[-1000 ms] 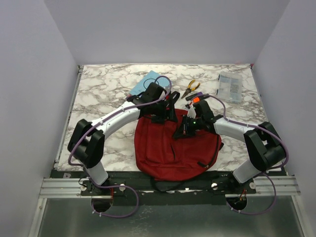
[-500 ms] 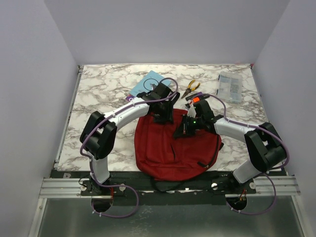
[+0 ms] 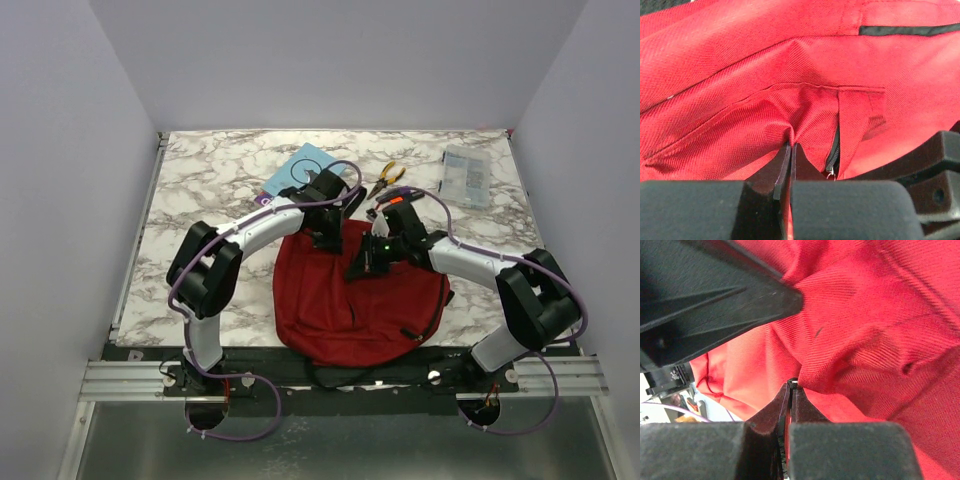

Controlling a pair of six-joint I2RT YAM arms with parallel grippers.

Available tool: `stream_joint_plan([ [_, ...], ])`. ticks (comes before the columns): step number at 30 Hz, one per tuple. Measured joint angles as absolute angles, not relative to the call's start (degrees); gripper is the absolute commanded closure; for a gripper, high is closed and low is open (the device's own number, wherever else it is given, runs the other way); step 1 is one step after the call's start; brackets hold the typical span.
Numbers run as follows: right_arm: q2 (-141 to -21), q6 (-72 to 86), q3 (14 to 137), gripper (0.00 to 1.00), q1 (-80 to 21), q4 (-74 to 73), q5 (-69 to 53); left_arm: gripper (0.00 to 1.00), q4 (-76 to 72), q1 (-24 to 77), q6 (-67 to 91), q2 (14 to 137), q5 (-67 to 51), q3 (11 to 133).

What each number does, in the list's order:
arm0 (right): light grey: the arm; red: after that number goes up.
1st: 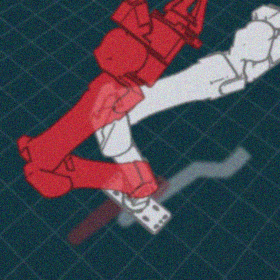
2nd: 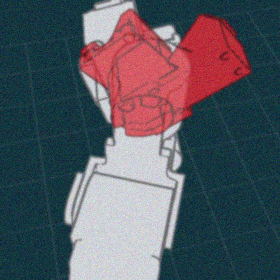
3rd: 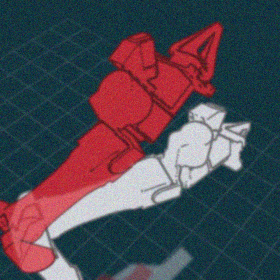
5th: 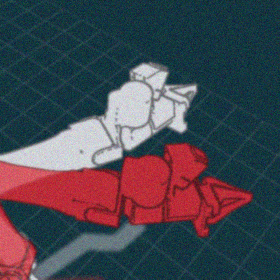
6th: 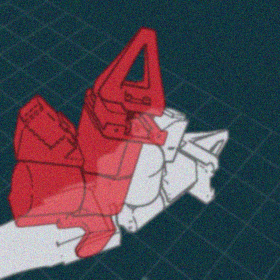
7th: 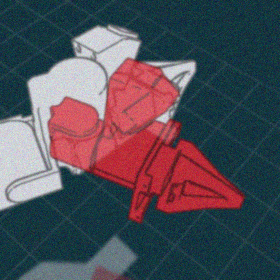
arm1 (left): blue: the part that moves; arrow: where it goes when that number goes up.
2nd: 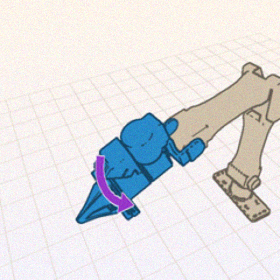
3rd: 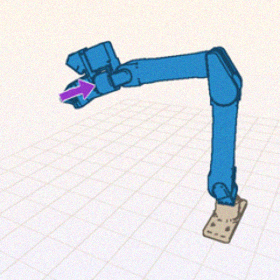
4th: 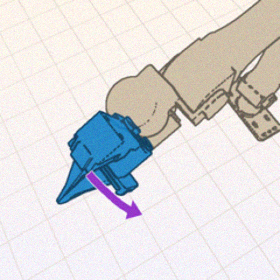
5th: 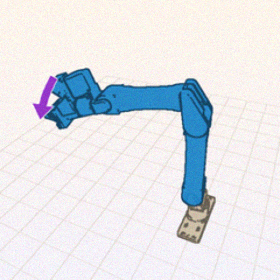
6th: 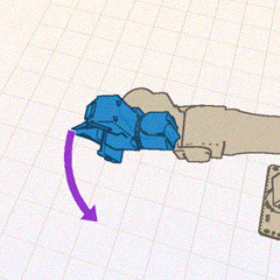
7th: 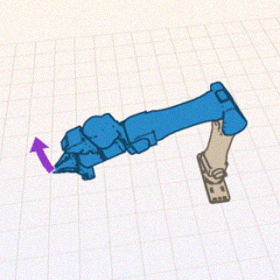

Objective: Pack the student bag
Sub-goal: Unzip the student bag at the center of the board.

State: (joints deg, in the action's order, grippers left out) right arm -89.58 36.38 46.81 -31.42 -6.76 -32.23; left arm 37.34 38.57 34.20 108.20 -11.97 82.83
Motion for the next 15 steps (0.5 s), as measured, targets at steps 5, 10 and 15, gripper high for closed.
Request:
stream_joint_plan([
  [5, -89.56, 36.49, 47.97, 0.99, -36.6, -7.42, -29.69, 1.0, 34.3, 36.12, 36.05, 105.27, -14.17, 77.73],
  [10, -87.64, 37.98, 45.25, 0.99, -40.95, -6.81, -28.05, 1.0, 33.71, 34.33, 38.41, 103.2, -17.85, 74.78],
  [15, -82.35, 39.0, 38.72, 0.99, -41.63, -6.98, -27.59, 1.0, 32.18, 34.96, 40.77, 103.18, -22.72, 72.95],
])
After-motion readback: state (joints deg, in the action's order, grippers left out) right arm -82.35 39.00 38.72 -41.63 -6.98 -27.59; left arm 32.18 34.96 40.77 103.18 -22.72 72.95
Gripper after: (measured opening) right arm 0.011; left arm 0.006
